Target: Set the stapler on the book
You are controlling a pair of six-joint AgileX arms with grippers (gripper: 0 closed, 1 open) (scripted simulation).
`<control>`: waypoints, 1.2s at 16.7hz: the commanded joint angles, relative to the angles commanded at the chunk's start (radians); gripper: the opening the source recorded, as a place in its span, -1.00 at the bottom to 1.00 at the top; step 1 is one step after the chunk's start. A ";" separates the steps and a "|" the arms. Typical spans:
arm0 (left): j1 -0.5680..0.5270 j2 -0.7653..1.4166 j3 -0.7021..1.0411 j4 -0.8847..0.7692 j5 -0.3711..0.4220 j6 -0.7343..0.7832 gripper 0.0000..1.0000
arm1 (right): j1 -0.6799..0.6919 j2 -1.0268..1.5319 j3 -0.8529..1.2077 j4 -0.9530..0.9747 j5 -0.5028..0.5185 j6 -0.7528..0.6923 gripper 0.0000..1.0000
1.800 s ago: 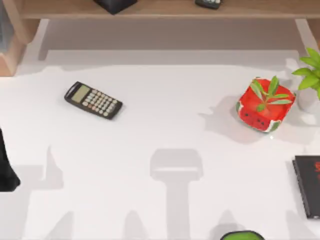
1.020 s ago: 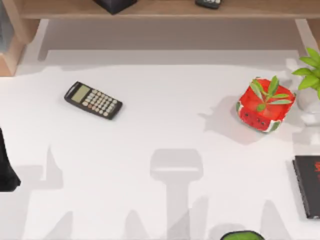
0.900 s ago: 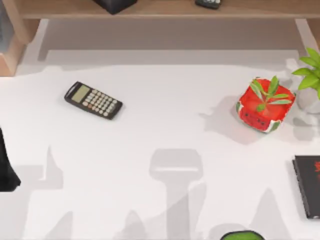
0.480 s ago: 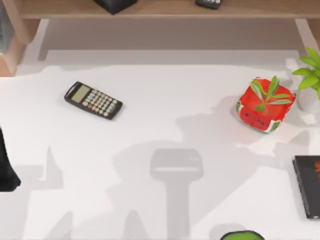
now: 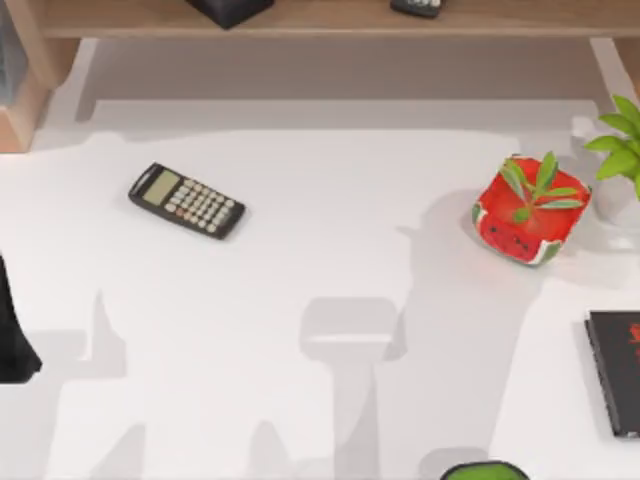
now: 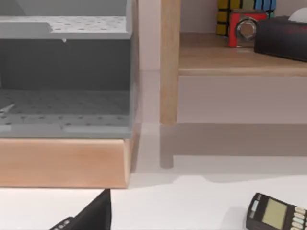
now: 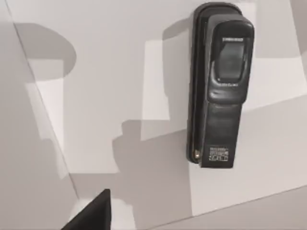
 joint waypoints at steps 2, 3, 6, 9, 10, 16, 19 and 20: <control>0.000 0.000 0.000 0.000 0.000 0.000 1.00 | -0.009 0.126 0.130 -0.057 0.000 0.000 1.00; 0.000 0.000 0.000 0.000 0.000 0.000 1.00 | -0.011 0.173 0.181 -0.077 -0.001 0.001 1.00; 0.000 0.000 0.000 0.000 0.000 0.000 1.00 | -0.007 0.258 0.280 -0.109 -0.006 0.004 1.00; 0.000 0.000 0.000 0.000 0.000 0.000 1.00 | -0.005 0.268 0.293 -0.112 -0.008 0.004 1.00; 0.000 0.000 0.000 0.000 0.000 0.000 1.00 | -0.005 0.268 0.293 -0.112 -0.008 0.004 1.00; 0.000 0.000 0.000 0.000 0.000 0.000 1.00 | -0.006 0.253 0.258 -0.092 -0.008 0.003 1.00; 0.000 0.000 0.000 0.000 0.000 0.000 1.00 | -0.010 0.226 0.200 -0.060 -0.009 0.000 1.00; 0.000 0.000 0.000 0.000 0.000 0.000 1.00 | -0.011 0.218 0.179 -0.048 -0.009 -0.002 1.00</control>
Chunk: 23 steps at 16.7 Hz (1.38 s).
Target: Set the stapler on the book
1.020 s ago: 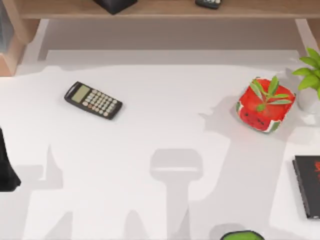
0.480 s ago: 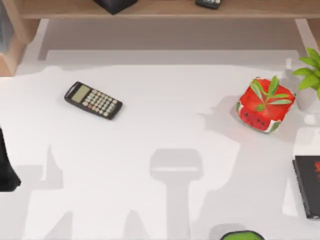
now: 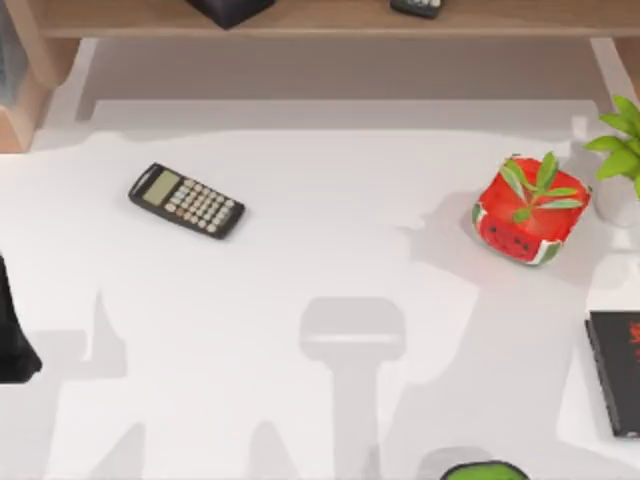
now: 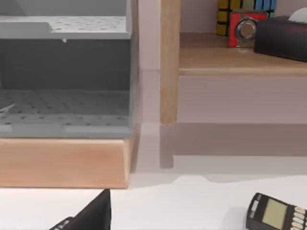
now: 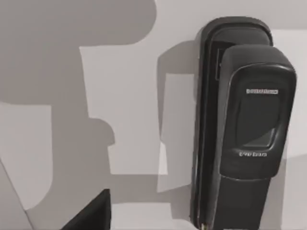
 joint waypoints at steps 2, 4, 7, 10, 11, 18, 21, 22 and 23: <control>0.000 0.000 0.000 0.000 0.000 0.000 1.00 | -0.003 -0.009 -0.039 0.026 0.000 -0.003 1.00; 0.000 0.000 0.000 0.000 0.000 0.000 1.00 | -0.004 -0.003 -0.069 0.056 0.001 -0.003 1.00; 0.000 0.000 0.000 0.000 0.000 0.000 1.00 | 0.001 0.024 -0.084 0.104 0.003 0.002 1.00; 0.000 0.000 0.000 0.000 0.000 0.000 1.00 | 0.008 0.049 -0.083 0.134 0.002 0.008 1.00; 0.000 0.000 0.000 0.000 0.000 0.000 1.00 | 0.008 0.049 -0.083 0.134 0.002 0.008 1.00; 0.000 0.000 0.000 0.000 0.000 0.000 1.00 | 0.008 0.049 -0.083 0.134 0.002 0.008 0.25; 0.000 0.000 0.000 0.000 0.000 0.000 1.00 | 0.008 0.049 -0.083 0.134 0.002 0.008 -0.21; 0.000 0.000 0.000 0.000 0.000 0.000 1.00 | 0.008 0.049 -0.083 0.134 0.002 0.008 -0.36; 0.000 0.000 0.000 0.000 0.000 0.000 1.00 | 0.008 0.049 -0.083 0.134 0.002 0.008 -0.51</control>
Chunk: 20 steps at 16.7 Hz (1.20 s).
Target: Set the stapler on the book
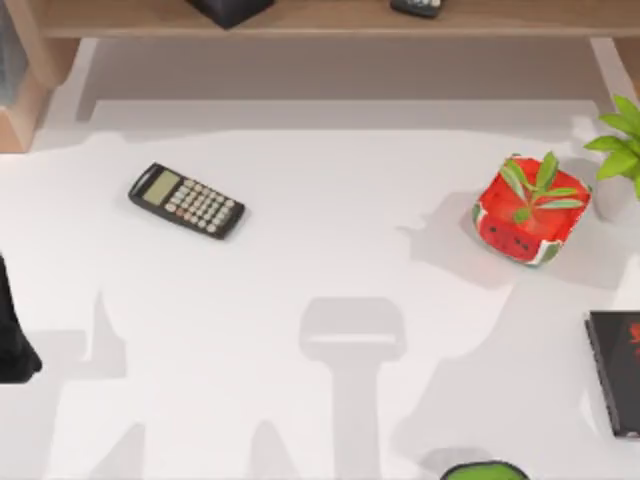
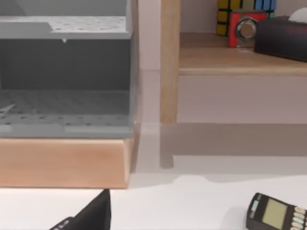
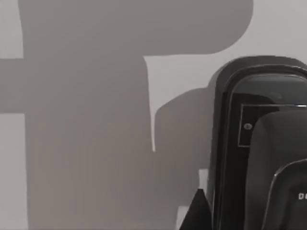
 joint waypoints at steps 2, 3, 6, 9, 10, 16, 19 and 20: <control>0.000 0.000 0.000 0.000 0.000 0.000 1.00 | 0.000 0.000 0.000 0.000 0.000 0.000 -0.81; 0.000 0.000 0.000 0.000 0.000 0.000 1.00 | 0.000 0.000 0.000 0.000 0.000 0.000 -0.96; 0.000 0.000 0.000 0.000 0.000 0.000 1.00 | 0.000 0.000 0.000 0.000 0.000 0.000 -1.00; 0.000 0.000 0.000 0.000 0.000 0.000 1.00 | 0.000 0.000 0.000 0.000 0.000 0.000 -1.00; 0.000 0.000 0.000 0.000 0.000 0.000 1.00 | 0.000 0.000 0.000 0.000 0.000 0.000 -1.00; 0.000 0.000 0.000 0.000 0.000 0.000 1.00 | -0.009 -0.039 -0.012 -0.001 -0.003 -0.005 -1.00; 0.000 0.000 0.000 0.000 0.000 0.000 1.00 | -0.018 -0.105 -0.081 0.017 -0.008 -0.019 -1.00; 0.000 0.000 0.000 0.000 0.000 0.000 1.00 | -0.021 -0.136 -0.109 0.030 -0.010 -0.024 -1.00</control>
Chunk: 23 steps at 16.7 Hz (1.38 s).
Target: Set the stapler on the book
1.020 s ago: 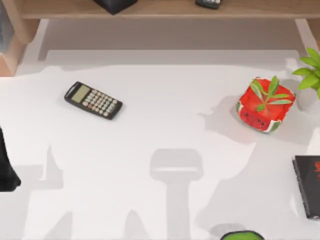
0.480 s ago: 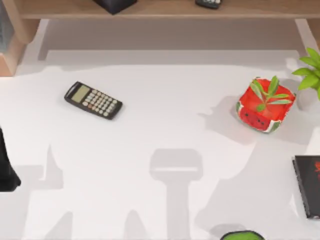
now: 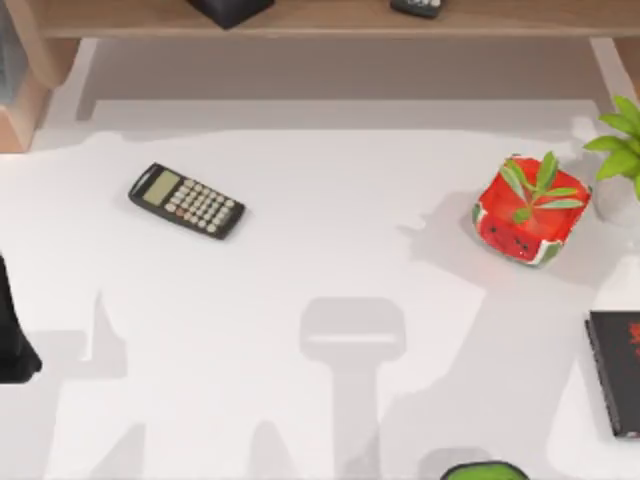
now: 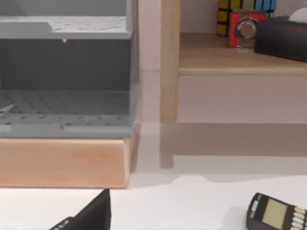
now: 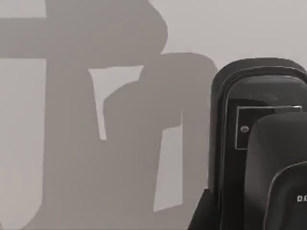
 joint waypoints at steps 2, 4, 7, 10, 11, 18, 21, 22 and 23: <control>0.000 0.000 0.000 0.000 0.000 0.000 1.00 | 0.002 -0.076 -0.060 0.034 -0.003 -0.008 -1.00; 0.000 0.000 0.000 0.000 0.000 0.000 1.00 | 0.016 -0.167 -0.127 0.072 -0.005 -0.013 -1.00; 0.000 0.000 0.000 0.000 0.000 0.000 1.00 | 0.062 -0.320 -0.239 0.134 -0.007 -0.014 -1.00; 0.000 0.000 0.000 0.000 0.000 0.000 1.00 | 0.122 -0.478 -0.377 0.187 -0.008 -0.009 -1.00; 0.000 0.000 0.000 0.000 0.000 0.000 1.00 | 0.144 -0.528 -0.430 0.201 -0.008 -0.007 -1.00; 0.000 0.000 0.000 0.000 0.000 0.000 1.00 | 0.275 -0.823 -0.848 0.267 -0.002 0.015 -1.00; 0.000 0.000 0.000 0.000 0.000 0.000 1.00 | 0.308 -0.905 -1.028 0.280 0.004 0.024 -1.00; 0.000 0.000 0.000 0.000 0.000 0.000 1.00 | 0.316 -0.926 -1.084 0.283 0.007 0.027 -1.00; 0.000 0.000 0.000 0.000 0.000 0.000 1.00 | 0.322 -0.943 -1.137 0.285 0.010 0.030 -1.00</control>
